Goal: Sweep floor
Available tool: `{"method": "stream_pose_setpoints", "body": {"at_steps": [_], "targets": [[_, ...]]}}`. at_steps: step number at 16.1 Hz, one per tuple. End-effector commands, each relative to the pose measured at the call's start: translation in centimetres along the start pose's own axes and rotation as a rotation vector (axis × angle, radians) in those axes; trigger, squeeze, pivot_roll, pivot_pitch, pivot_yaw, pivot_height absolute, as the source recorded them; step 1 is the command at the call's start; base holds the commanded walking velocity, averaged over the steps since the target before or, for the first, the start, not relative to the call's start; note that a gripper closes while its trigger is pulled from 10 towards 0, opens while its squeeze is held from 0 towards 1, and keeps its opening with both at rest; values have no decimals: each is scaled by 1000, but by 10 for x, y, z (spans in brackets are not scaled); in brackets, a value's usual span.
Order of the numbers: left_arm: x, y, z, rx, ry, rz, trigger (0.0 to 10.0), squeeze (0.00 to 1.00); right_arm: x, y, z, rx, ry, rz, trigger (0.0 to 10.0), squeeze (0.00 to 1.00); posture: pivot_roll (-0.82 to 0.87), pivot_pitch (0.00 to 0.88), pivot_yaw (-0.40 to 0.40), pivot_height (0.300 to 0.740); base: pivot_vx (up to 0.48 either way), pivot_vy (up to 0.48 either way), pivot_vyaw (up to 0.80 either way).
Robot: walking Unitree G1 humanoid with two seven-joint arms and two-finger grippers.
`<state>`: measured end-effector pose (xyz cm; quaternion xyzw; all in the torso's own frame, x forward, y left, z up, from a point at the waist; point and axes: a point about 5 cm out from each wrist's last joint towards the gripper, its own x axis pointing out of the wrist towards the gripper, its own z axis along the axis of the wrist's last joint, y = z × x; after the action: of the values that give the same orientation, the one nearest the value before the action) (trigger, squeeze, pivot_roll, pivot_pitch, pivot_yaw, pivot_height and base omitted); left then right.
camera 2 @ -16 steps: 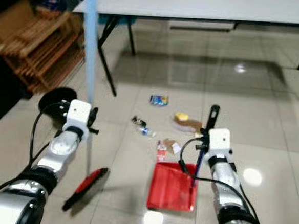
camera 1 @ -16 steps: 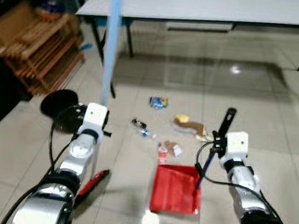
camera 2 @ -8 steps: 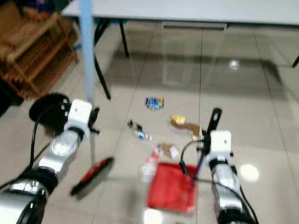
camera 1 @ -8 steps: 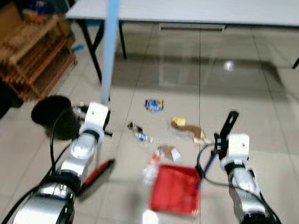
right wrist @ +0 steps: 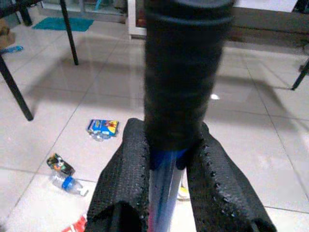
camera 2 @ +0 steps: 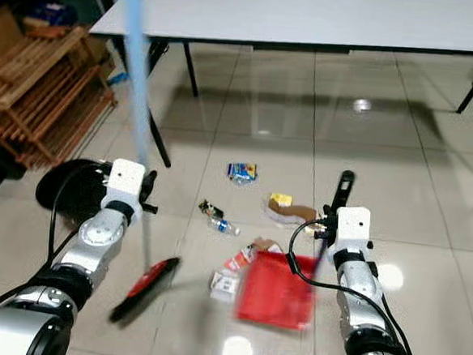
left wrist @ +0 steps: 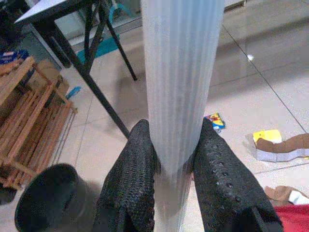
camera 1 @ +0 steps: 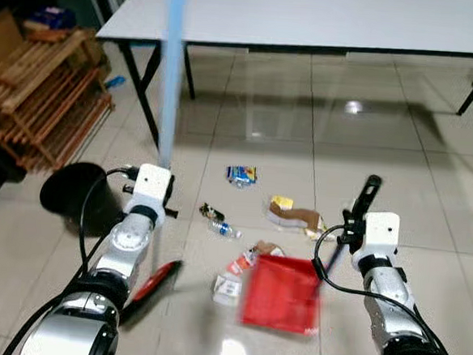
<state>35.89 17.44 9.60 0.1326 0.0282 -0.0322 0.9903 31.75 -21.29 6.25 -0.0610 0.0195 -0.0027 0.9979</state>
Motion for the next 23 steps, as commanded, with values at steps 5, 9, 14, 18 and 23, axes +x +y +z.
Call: {"method": "stream_pose_setpoints", "body": {"at_steps": [5,9,14,18,23], "targets": [[0,-5,8,-12,-58,-49,10000,0,1,1,3,-6,-21,3,10000,0,-15,186,113,740,0,0,0],[0,-6,8,-13,-59,-55,10000,0,0,0,3,-16,-20,8,10000,0,-20,191,108,740,0,0,0],[-1,-1,7,-10,-66,-92,10000,0,-1,-5,4,-53,-20,16,10000,0,-12,206,107,740,0,0,0],[2,13,17,50,-97,-97,10000,0,1,-13,10,-95,-41,10,10000,0,1,240,119,740,0,0,0],[14,29,50,145,-188,-67,10000,0,3,-26,21,-147,-85,-22,10000,0,-23,295,134,740,0,0,0]]}}
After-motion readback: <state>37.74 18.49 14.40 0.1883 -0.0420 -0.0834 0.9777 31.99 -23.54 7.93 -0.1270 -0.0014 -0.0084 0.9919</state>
